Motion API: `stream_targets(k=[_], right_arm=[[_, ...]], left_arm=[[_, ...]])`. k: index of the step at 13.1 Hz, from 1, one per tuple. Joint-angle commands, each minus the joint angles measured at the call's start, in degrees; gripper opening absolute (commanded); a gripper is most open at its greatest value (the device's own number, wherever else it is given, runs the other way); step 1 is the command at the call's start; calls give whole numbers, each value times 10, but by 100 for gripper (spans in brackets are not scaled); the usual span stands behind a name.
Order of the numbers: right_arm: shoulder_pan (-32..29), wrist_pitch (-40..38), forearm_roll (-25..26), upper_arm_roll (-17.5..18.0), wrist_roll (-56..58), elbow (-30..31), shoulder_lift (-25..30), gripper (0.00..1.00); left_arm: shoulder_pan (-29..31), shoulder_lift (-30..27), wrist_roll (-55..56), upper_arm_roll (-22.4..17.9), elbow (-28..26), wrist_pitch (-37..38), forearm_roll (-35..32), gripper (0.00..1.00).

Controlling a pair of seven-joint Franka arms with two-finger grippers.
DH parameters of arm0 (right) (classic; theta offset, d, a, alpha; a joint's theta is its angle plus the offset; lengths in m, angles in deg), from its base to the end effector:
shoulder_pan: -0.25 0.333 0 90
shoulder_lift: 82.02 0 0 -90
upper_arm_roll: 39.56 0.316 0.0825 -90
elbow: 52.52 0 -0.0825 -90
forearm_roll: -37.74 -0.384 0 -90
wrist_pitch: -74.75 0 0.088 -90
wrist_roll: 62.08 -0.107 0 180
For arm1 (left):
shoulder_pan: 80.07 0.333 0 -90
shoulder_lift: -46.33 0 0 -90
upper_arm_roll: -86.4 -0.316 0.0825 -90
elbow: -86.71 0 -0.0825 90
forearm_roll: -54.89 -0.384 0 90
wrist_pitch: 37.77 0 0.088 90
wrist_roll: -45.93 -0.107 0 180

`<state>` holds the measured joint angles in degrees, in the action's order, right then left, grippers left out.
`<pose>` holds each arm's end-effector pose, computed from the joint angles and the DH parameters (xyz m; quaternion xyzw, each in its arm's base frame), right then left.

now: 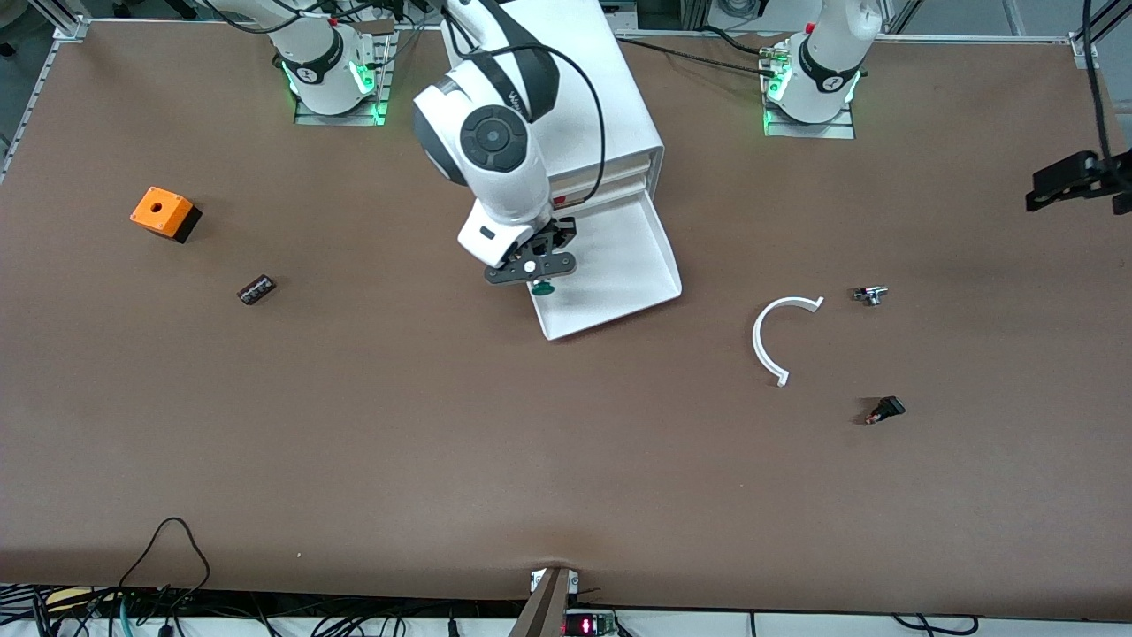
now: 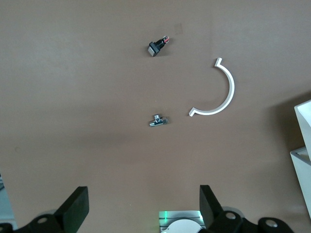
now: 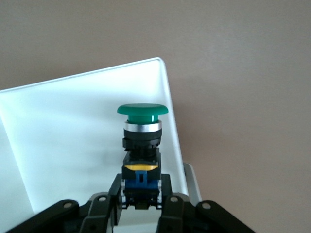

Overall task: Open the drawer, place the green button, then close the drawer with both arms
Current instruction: 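Carry the green button into the open drawer and open the right gripper, then lift the right gripper out of the drawer and draw it back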

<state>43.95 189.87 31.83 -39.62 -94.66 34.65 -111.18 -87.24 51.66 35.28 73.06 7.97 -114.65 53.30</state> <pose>0.4969 0.4825 0.3638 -0.9961 -0.0740 0.0368 0.0298 0.5552 0.0562 0.6460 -0.9971 0.0365 0.0643 0.0152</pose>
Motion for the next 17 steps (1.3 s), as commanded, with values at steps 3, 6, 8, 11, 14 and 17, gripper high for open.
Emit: stream_targets(k=[3,6,8,11,14,17], right_arm=[[34,62,11,-8,-56,-17,-54,10],[46,78,28,-8,-76,-17,-68,11],[48,78,35,-8,-77,-16,-71,29],[53,89,49,-10,-99,-13,-80,66],[51,86,51,-13,-98,-18,-78,90],[40,84,46,-50,-89,-20,-30,100]], left_arm=[[134,-37,-18,171,-8,6,-1,100],[137,-45,-13,182,-14,4,3,100],[138,-45,-12,180,-16,3,6,100],[131,-46,-12,175,-17,1,7,100],[132,-49,-20,175,-23,-18,6,100],[131,-49,-14,178,-19,-20,5,100]])
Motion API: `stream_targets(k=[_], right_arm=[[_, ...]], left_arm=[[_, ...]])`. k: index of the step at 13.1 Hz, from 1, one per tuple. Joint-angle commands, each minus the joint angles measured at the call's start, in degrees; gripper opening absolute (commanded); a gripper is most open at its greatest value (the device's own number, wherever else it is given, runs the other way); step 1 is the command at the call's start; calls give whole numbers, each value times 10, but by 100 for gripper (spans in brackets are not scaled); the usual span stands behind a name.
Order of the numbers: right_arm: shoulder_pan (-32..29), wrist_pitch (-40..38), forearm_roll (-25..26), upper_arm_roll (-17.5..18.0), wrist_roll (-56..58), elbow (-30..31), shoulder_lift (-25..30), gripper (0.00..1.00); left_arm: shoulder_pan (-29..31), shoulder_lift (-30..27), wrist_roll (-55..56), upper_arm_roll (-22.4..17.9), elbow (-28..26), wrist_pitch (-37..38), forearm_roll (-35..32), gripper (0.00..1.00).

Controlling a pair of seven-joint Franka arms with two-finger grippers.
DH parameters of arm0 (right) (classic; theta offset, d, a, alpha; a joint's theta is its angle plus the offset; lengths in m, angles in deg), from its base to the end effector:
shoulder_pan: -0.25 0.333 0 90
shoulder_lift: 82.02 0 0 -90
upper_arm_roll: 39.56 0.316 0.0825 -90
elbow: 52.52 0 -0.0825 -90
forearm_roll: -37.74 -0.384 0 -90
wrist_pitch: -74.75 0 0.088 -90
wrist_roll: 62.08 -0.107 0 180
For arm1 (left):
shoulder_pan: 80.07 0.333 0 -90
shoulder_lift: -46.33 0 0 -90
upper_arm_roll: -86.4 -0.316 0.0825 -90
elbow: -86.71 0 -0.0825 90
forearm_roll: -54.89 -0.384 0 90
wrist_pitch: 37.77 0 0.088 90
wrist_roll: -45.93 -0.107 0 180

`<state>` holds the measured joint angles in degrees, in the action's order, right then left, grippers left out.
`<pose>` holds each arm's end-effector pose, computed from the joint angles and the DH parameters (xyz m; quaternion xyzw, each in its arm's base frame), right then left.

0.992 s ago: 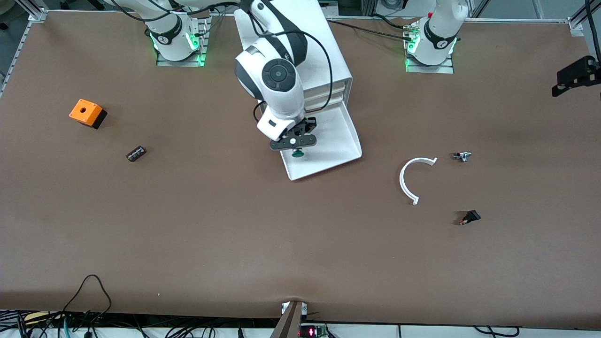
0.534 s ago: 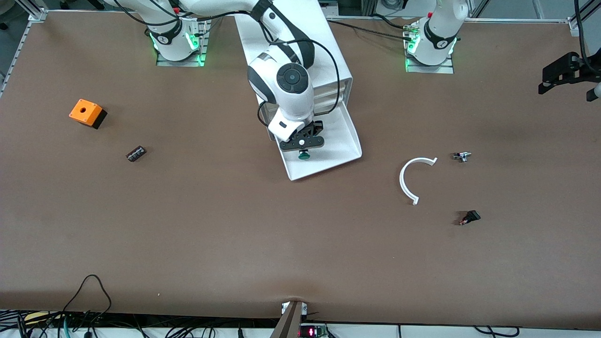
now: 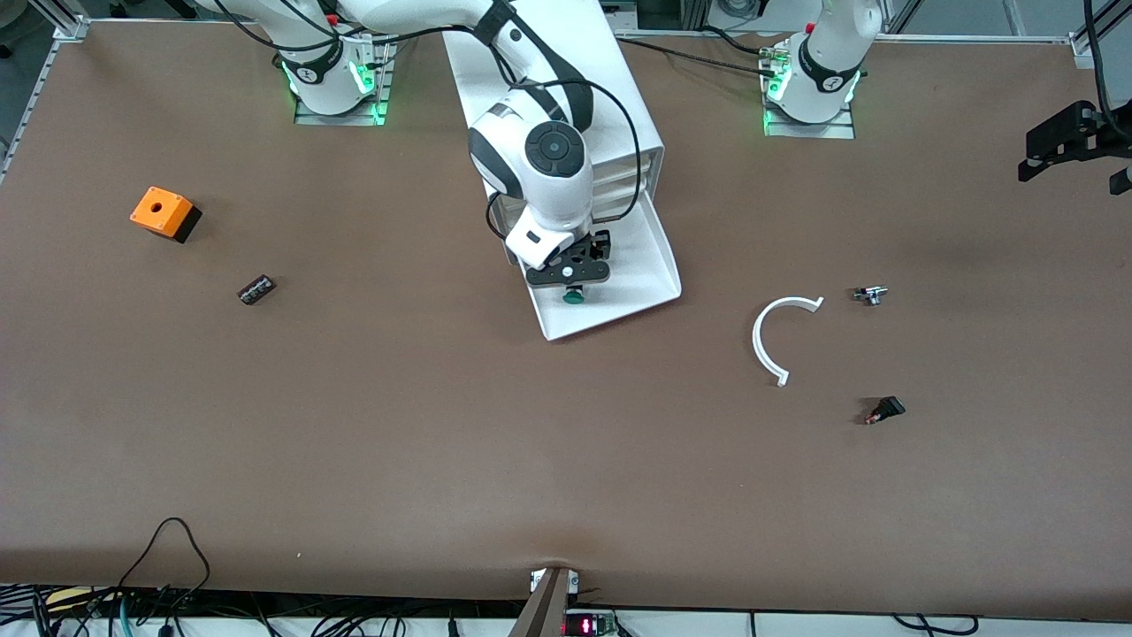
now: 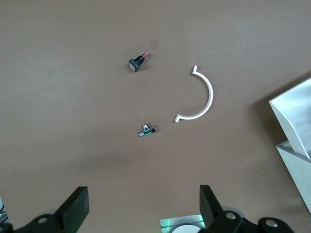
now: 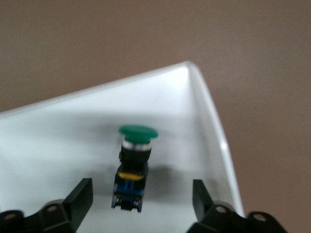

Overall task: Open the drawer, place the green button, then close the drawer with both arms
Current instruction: 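Lift the right gripper out of the drawer and draw it back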

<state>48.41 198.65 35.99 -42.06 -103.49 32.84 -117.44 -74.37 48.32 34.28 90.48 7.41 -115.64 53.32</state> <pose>0.4959 0.5168 0.3153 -0.9991 -0.0333 -0.0197 0.0192 0.5416 0.0196 0.6737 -0.9959 0.0849 0.0310 0.0087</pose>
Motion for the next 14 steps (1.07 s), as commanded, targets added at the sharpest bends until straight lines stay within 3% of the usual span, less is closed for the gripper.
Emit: stream_targets(k=[1,5,8,10,14], right_arm=[[-9,-3,7,-40,4,-1,53,100],[-41,-72,-9,-91,106,-1,114,100],[-80,-134,-70,-128,219,4,167,100],[-80,-179,-108,-180,286,14,208,100],[-82,-228,-108,-253,430,93,311,100]], left_arm=[[2,-16,-4,4,-11,-11,3,100],[-3,15,-4,1,-29,-17,33,100],[-20,37,14,6,-56,-56,46,100],[-41,71,115,17,-58,-84,52,100],[-92,118,325,78,-84,-181,45,100]])
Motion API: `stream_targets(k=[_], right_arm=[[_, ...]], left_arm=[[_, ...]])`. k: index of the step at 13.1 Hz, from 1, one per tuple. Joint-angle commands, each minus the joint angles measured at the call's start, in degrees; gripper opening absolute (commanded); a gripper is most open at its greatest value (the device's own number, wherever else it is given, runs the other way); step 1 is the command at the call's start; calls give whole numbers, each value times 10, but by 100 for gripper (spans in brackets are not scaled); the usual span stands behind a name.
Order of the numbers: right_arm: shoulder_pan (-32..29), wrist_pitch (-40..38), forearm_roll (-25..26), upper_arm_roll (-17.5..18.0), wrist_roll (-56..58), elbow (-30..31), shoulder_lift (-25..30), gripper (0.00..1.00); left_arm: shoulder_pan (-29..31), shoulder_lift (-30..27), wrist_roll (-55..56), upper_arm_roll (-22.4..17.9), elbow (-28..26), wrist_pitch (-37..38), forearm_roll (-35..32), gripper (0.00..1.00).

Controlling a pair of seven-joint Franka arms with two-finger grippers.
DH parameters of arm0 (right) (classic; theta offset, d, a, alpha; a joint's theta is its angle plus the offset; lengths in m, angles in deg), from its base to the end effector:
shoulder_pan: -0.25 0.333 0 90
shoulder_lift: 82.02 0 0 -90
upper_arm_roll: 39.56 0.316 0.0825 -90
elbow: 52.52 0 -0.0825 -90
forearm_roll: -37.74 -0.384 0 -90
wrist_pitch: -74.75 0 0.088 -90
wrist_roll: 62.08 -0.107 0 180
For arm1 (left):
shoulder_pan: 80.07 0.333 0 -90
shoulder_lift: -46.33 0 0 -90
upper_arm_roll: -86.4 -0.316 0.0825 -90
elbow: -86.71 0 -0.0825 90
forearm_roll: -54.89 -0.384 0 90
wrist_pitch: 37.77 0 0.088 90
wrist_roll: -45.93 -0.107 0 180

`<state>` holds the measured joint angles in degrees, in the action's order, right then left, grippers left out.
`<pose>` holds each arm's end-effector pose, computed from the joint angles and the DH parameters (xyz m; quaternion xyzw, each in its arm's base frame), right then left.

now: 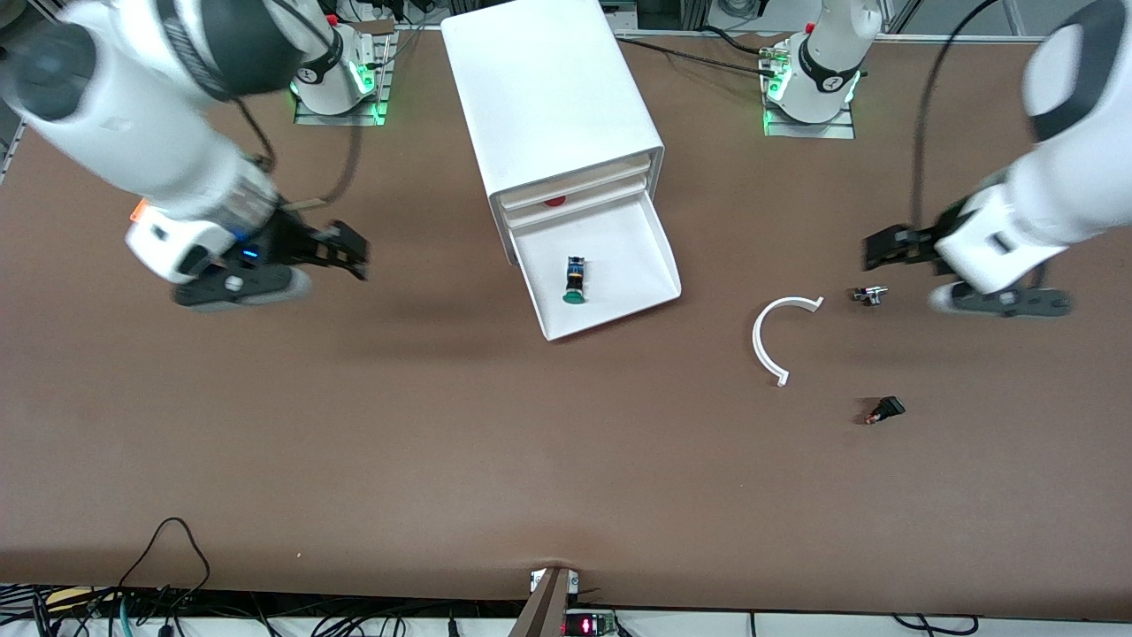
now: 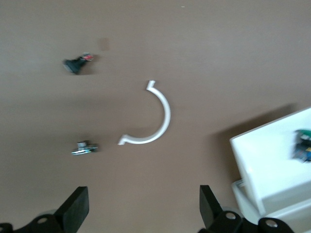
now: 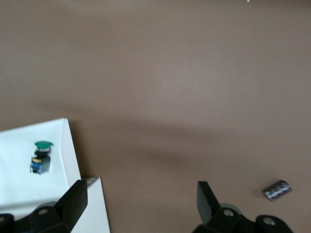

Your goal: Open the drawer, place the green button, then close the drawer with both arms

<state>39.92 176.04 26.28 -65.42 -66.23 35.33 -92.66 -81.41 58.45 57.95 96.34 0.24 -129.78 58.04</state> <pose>0.5929 0.1871 0.5616 -0.9951 -0.0725 -0.0243 0.0630 0.6025 -0.1162 0.5346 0.9974 0.0098 -0.0638 0.0334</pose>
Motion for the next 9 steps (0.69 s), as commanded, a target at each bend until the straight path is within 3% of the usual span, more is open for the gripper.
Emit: stream_targets(k=[1,3,7,9], right_arm=[[1,-6,-3,-31,101,88,88,100],[-64,-40,-1,-24,189,91,105,100],[-231,-64,43,99,277,100,142,100],[-259,-64,63,114,279,100,153,100]], left_arm=[[-30,37,158,42,-25,-84,-4,100],[-57,72,256,70,-59,-167,-21,100],[-130,162,424,70,-70,-294,-59,100],[-144,210,491,70,-72,-367,-100,100]])
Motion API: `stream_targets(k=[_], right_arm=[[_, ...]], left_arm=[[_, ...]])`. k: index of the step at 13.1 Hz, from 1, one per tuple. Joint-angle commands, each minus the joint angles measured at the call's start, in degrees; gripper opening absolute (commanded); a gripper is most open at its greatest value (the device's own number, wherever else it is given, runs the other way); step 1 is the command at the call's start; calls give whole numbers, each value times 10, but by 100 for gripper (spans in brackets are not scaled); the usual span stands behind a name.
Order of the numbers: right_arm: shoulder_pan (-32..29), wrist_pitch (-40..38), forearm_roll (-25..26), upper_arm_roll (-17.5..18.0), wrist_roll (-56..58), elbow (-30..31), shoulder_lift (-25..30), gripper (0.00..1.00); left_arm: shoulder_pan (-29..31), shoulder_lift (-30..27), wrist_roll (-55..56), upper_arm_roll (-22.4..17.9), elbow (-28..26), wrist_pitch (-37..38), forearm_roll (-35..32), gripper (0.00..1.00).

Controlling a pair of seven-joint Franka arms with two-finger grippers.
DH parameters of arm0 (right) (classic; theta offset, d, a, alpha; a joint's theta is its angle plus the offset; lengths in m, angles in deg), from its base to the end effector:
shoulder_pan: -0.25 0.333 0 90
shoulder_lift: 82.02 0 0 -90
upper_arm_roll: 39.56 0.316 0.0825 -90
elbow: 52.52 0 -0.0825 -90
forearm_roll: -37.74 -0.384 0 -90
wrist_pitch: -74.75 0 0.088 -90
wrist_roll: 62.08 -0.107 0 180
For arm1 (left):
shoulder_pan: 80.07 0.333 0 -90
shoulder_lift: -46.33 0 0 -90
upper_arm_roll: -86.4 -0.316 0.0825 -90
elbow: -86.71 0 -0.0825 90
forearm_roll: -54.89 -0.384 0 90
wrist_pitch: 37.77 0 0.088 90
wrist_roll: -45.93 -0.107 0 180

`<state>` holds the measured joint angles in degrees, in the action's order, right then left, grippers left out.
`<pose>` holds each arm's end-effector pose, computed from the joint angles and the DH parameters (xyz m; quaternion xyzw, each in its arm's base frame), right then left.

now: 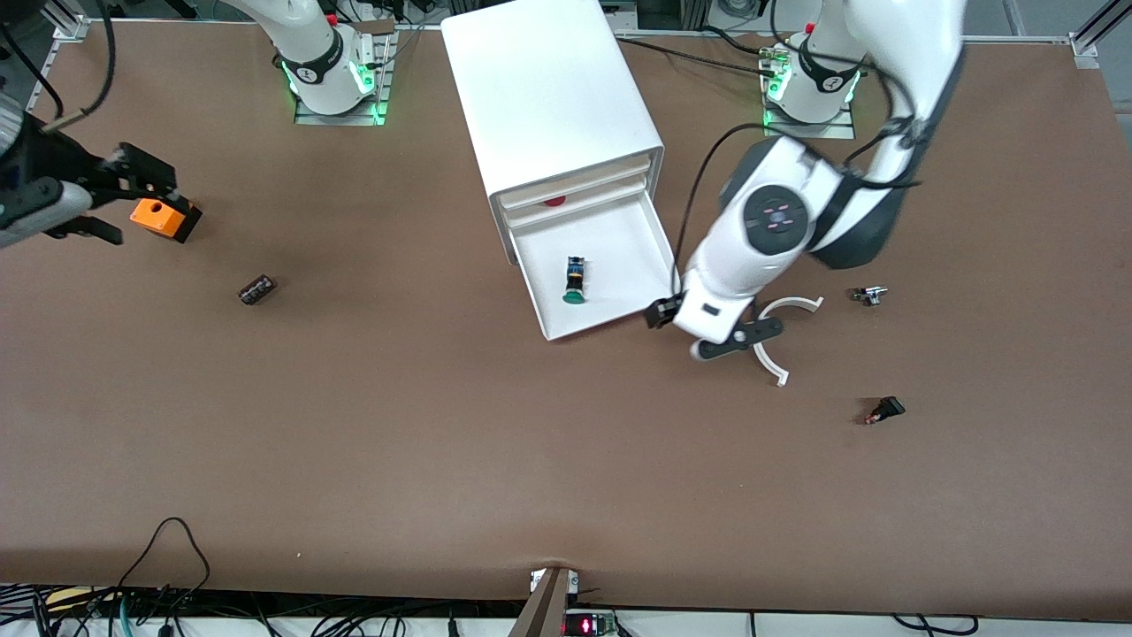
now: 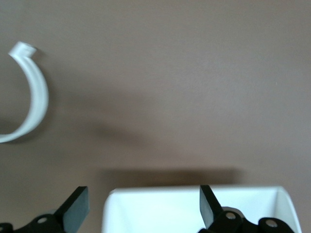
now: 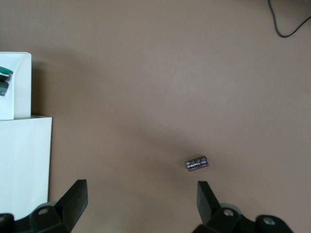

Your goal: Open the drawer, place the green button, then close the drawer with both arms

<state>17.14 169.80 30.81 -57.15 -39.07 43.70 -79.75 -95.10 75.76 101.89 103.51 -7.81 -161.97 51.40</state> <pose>0.5493 0.0021 0.6024 -0.9798 -0.1884 -0.0220 0.0630 0.5899 -0.3392 0.3278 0.9768 0.2085 -0.0227 0.0433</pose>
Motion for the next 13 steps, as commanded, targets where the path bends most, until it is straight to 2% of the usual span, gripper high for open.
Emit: stream_targets(k=[1,2,3,5,8,11,13], right_arm=[[-67,-2,18,74,8,17,29,100],[-108,-2,23,115,10,19,33,100],[-116,0,30,123,10,25,36,100],[-116,1,46,127,9,23,35,100],[-115,-1,48,128,-1,20,34,100],[-110,1,74,128,-1,12,28,100],[-110,-1,74,128,0,2,23,100]], left_arm=[[-11,59,74,-1,4,-85,-41,100],[-14,76,86,-1,-3,-125,-41,100],[-18,91,97,-1,-9,-160,-41,100],[-23,117,101,-6,-10,-199,-53,100],[-49,114,181,-3,-35,-197,-61,100],[-86,107,266,6,-37,-177,-61,100],[-94,104,300,26,-38,-173,-62,100]])
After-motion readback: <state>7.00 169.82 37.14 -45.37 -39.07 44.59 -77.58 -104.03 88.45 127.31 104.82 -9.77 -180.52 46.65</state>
